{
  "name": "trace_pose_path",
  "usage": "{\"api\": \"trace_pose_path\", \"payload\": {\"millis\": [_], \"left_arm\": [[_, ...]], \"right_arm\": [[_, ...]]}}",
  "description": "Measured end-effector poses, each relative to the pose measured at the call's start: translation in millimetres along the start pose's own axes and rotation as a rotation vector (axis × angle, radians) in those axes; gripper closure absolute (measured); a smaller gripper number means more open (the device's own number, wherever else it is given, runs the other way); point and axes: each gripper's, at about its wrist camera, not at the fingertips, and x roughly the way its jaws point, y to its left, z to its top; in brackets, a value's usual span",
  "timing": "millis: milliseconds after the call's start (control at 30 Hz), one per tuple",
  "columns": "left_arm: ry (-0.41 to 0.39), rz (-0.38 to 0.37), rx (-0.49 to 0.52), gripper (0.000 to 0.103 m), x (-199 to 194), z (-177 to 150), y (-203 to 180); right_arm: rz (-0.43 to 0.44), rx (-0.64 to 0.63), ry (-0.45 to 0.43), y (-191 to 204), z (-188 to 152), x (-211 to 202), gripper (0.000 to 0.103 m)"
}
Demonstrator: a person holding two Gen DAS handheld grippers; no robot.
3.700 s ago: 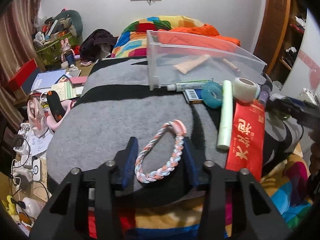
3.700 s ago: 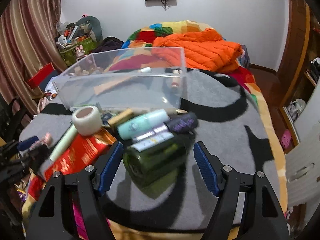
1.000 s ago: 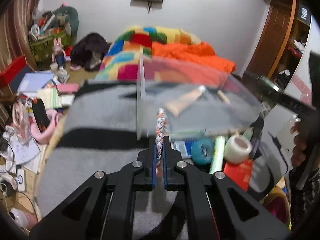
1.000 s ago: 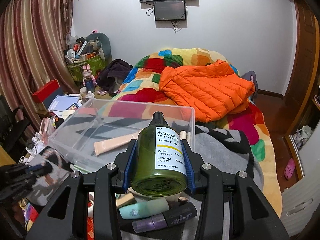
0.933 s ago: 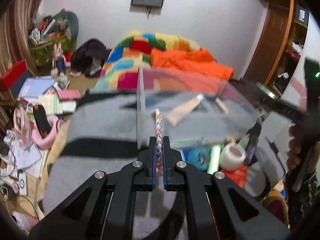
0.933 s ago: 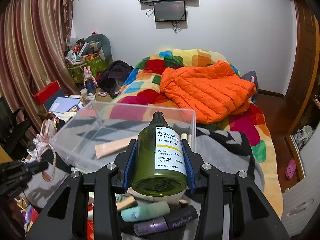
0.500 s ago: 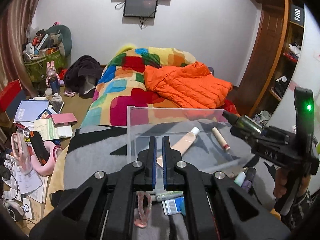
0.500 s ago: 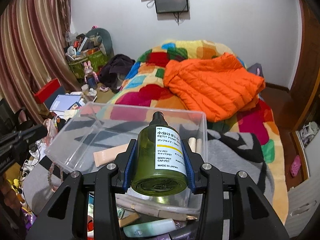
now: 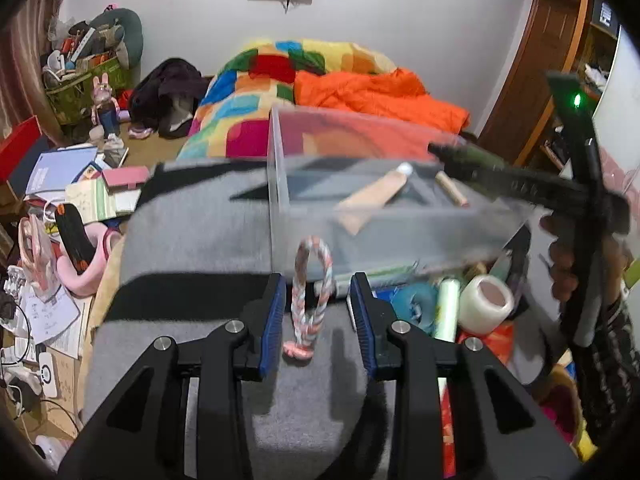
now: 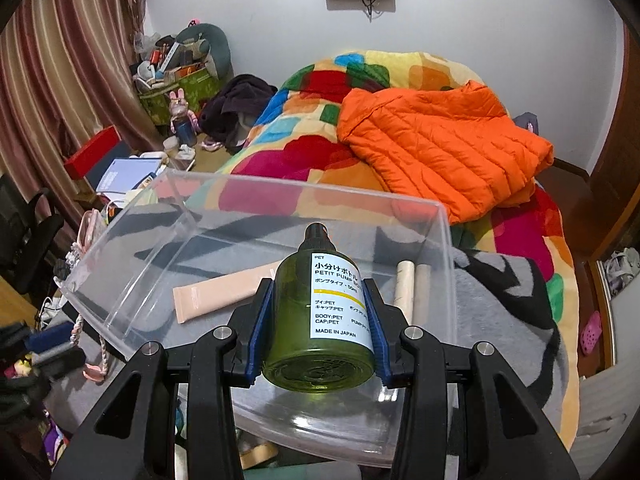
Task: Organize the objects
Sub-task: 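Lift the braided cord and green bottle over the clear box, then open both tools to drop the cord and bottle into the box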
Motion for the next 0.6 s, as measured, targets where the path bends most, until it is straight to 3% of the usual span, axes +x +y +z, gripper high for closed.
{"api": "trace_pose_path", "payload": {"millis": [33,100,433,600], "left_arm": [[0.006,0.005,0.001,0.071,3,-3,1],[0.017,0.015,0.0,0.098,10,-6,2],[-0.104,0.018,-0.021,0.1,-32,10,5],[-0.174,0.008,-0.002,0.1,-54,34,-2]], "right_arm": [[0.0,-0.001,0.004,1,0,1,0.065],[-0.001,-0.008,0.011,3,-2,3,0.064],[-0.023,-0.07,0.008,13,-6,1,0.064],[-0.017,-0.082,-0.024,17,-7,-10,0.052]]}}
